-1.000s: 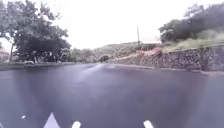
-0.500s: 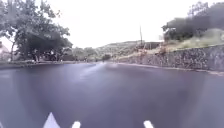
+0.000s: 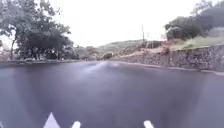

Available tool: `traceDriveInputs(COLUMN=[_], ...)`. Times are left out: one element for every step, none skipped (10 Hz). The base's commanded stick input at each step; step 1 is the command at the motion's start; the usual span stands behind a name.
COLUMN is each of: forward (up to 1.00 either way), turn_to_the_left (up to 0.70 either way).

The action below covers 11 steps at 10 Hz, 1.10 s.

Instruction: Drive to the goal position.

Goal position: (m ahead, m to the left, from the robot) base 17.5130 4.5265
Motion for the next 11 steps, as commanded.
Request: traceDriveInputs(forward=[0.70, 0.70, 0.70, 0.70, 0.70, 0.70, 0.70, 0.70, 0.70, 0.70, 0.70], turn_to_the_left=[0.00, 0.00, 0.00, 0.00, 0.00, 0.00, 0.00, 0.00, 0.14, 0.27, 0.18])
